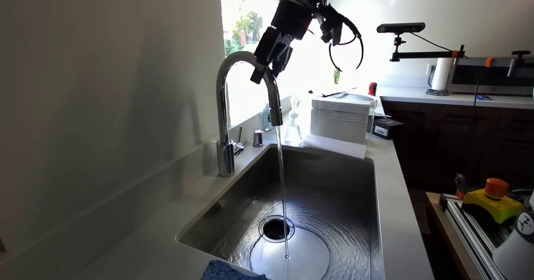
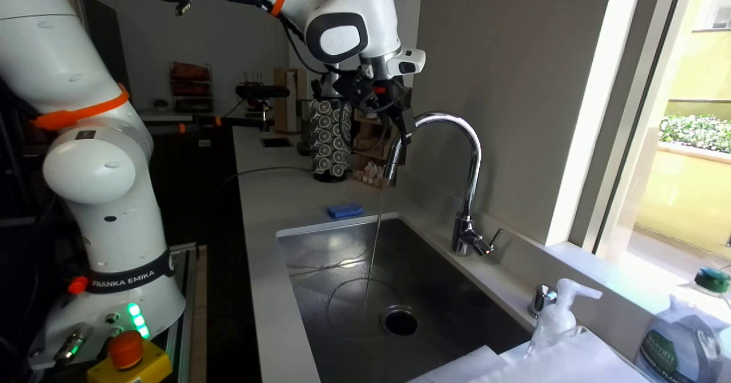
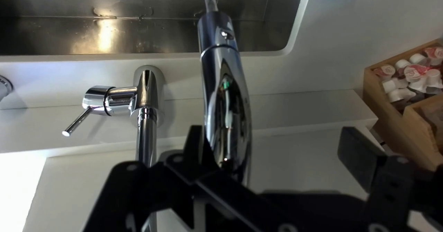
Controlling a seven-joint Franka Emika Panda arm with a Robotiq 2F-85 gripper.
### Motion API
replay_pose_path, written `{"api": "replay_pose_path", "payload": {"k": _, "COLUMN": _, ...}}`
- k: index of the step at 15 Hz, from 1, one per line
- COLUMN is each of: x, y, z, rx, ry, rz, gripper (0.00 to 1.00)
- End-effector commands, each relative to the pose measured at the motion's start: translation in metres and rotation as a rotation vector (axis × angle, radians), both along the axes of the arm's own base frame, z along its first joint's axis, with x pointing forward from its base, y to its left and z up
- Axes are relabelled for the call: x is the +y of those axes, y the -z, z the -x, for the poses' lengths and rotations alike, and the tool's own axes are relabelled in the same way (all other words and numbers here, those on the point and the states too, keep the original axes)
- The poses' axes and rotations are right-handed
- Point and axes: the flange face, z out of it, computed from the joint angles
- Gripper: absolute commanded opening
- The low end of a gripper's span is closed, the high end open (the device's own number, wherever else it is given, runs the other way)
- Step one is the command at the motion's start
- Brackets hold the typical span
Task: Push the faucet to the left then push the faucet handle backwards.
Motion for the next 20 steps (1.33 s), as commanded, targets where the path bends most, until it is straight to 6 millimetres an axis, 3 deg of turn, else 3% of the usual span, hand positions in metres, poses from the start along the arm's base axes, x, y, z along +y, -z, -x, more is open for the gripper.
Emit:
{"api": "replay_pose_path", "payload": {"k": 1, "x": 0.012, "y": 0.002, "z": -0.006, "rx": 0.001, "ry": 0.048, "rz": 0.003, "gripper": 1.0}}
{"api": "replay_pose_path", "payload": {"k": 9, "x": 0.022, "y": 0.003, "z": -0.009, "rx": -0.013, "ry": 0.143, "rz": -0.035, "gripper": 1.0}}
{"api": "replay_pose_path", "payload": {"k": 15, "x": 0.018, "y": -0.011, "z": 0.011, "rx": 0.025, "ry": 0.191, "rz": 0.02, "gripper": 1.0}}
{"api": "replay_pose_path", "payload": {"k": 20, "x": 0.028, "y": -0.034, "z": 0.036, "rx": 0.065, "ry": 0.203, "rz": 0.026, "gripper": 1.0}}
